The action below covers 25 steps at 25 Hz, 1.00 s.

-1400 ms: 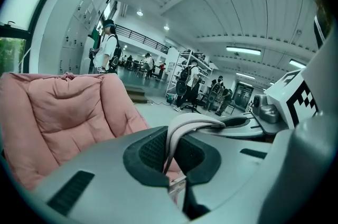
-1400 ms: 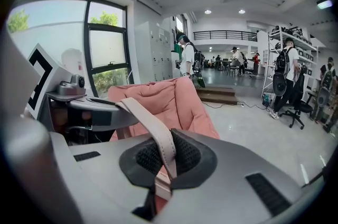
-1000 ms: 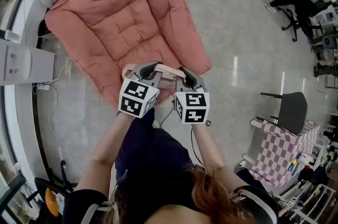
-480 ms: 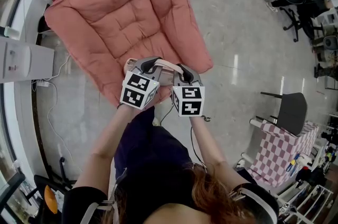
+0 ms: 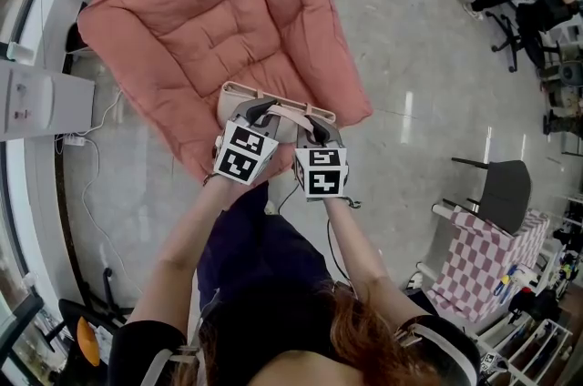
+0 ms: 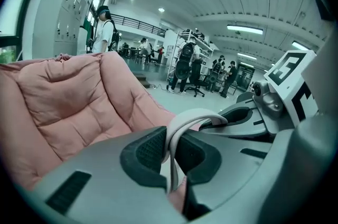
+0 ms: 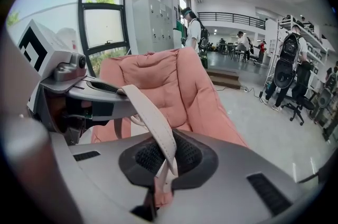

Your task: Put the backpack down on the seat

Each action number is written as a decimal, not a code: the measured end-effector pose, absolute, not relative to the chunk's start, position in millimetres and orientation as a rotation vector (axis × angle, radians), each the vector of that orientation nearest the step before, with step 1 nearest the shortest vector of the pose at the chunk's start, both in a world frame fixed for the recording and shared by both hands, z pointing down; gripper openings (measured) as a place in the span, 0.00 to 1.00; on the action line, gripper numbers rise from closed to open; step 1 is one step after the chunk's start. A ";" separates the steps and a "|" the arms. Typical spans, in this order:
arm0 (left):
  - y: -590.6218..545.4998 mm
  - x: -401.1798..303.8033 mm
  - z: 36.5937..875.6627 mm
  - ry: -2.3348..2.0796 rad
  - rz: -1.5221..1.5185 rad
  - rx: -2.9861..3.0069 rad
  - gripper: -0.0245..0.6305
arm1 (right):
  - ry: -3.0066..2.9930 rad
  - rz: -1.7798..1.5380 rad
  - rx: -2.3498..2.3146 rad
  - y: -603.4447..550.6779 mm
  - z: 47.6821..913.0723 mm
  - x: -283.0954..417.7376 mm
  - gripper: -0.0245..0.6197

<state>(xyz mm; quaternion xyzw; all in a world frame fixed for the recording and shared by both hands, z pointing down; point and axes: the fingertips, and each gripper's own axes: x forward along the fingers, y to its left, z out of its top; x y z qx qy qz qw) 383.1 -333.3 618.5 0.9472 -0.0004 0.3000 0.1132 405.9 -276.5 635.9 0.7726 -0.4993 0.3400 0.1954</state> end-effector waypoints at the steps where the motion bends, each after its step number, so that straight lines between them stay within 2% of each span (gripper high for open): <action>1: -333.1 381.6 623.1 0.001 0.896 2.784 0.07 | -1.397 0.962 2.160 -276.1 639.2 405.2 0.09; 16: -334.9 371.8 696.9 0.060 1.221 2.802 0.07 | -1.302 1.077 2.028 -271.6 704.9 402.2 0.10; 17: -336.0 370.4 701.8 0.070 1.245 2.782 0.11 | -1.289 1.078 2.029 -272.2 706.8 403.8 0.10; 19: -337.9 366.9 711.9 0.091 1.295 2.736 0.33 | -1.275 1.081 2.030 -273.5 710.1 406.3 0.10; 22: -338.1 360.1 723.6 0.107 1.345 2.698 0.38 | -1.276 1.080 2.014 -271.7 716.0 407.3 0.10; 23: -337.4 357.6 727.2 0.112 1.362 2.692 0.41 | -1.280 1.088 2.008 -270.5 717.8 406.2 0.14; 25: -336.0 352.3 735.0 0.129 1.403 2.679 0.44 | -1.301 1.104 1.998 -268.4 722.1 403.4 0.39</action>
